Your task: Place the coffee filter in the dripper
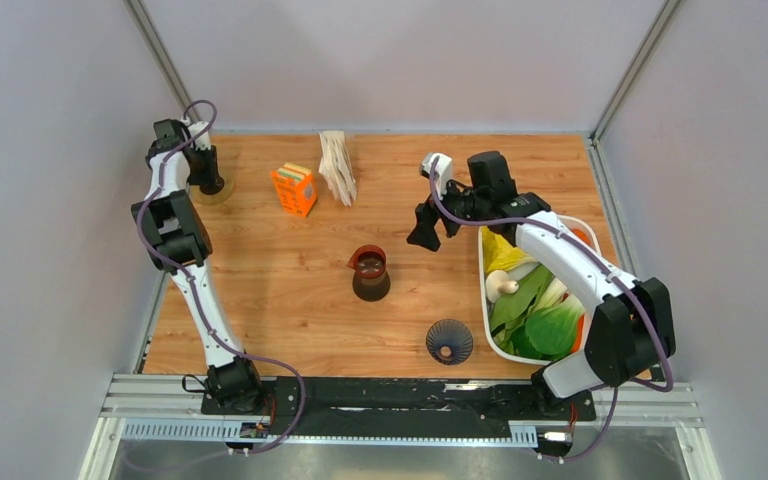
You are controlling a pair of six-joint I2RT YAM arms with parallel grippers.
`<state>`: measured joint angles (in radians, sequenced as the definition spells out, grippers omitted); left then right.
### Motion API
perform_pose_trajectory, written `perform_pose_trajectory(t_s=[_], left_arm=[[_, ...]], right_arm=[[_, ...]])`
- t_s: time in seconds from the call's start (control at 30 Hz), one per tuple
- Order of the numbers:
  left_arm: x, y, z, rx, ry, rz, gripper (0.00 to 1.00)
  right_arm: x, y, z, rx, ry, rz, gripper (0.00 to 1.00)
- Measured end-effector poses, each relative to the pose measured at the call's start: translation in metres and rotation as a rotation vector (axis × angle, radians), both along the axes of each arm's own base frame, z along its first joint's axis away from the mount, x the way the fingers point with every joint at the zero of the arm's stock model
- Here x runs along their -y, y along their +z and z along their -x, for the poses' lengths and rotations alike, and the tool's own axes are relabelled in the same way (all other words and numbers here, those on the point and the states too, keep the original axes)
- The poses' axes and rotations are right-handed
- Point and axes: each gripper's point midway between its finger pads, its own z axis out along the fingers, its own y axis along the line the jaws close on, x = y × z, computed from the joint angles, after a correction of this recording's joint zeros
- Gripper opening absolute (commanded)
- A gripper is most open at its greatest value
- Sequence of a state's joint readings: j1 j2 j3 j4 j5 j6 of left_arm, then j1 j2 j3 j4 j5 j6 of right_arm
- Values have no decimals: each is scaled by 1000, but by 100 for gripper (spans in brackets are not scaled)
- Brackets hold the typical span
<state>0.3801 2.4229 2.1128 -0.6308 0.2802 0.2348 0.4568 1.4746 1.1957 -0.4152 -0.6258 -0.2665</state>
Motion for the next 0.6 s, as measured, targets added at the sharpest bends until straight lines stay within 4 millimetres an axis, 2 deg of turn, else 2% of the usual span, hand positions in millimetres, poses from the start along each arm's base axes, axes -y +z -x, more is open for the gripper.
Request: perform_pose_trajectory(t_s=[0.17, 0.23, 0.33, 0.4, 0.53, 0.6], left_arm=[[1, -8, -4, -4, -15, 9, 29], [2, -7, -4, -2, -24, 17, 23], [4, -7, -4, 1, -36, 28, 7], [6, -6, -4, 3, -43, 38, 1], [8, -5, -3, 14, -49, 57, 0], [13, -3, 5, 7, -53, 74, 0]], right_arm=[[-2, 0, -3, -4, 2, -2, 95], [-2, 1, -3, -4, 2, -3, 95], [-2, 1, -3, -4, 1, -3, 95], [-2, 2, -3, -3, 1, -3, 94], [-2, 5, -4, 6, 3, -4, 95], [-2, 7, -4, 14, 5, -3, 95]])
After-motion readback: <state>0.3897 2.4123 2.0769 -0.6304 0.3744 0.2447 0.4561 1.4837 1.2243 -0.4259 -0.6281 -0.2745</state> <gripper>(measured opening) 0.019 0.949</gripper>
